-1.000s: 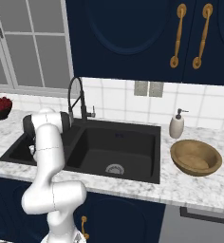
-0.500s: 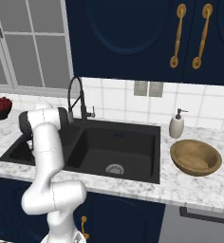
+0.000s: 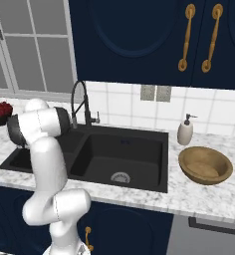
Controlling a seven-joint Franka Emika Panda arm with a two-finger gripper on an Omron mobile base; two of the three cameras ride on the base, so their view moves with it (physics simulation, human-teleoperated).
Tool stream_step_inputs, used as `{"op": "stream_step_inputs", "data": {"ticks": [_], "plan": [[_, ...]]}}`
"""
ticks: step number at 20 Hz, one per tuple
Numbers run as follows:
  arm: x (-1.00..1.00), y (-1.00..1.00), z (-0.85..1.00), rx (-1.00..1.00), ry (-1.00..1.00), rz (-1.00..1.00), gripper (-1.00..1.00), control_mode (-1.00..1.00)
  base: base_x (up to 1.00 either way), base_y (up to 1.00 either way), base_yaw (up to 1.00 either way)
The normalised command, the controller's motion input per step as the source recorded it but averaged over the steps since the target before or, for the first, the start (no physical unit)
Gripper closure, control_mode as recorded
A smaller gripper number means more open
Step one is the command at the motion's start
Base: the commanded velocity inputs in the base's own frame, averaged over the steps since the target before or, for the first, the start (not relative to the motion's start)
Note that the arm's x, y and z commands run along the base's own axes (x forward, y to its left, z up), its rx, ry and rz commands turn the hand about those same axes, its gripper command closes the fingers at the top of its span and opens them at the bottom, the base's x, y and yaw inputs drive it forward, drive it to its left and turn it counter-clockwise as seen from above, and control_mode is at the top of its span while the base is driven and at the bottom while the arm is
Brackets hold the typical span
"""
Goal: Pick the onion from the sink and place it in the bowl. Then pick the bowl and place it in the microwave. Then close the microwave door and press the start button.
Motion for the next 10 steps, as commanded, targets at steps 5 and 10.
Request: {"op": "stream_step_inputs", "data": {"ticks": [5, 10], "plan": [[-0.54, 0.0, 1.0, 0.19, -0.23, 0.0, 1.0, -1.0, 0.0, 0.0, 0.0], [-0.84, 0.0, 1.0, 0.16, 0.08, 0.0, 1.0, -1.0, 0.0, 0.0, 0.0]]}}
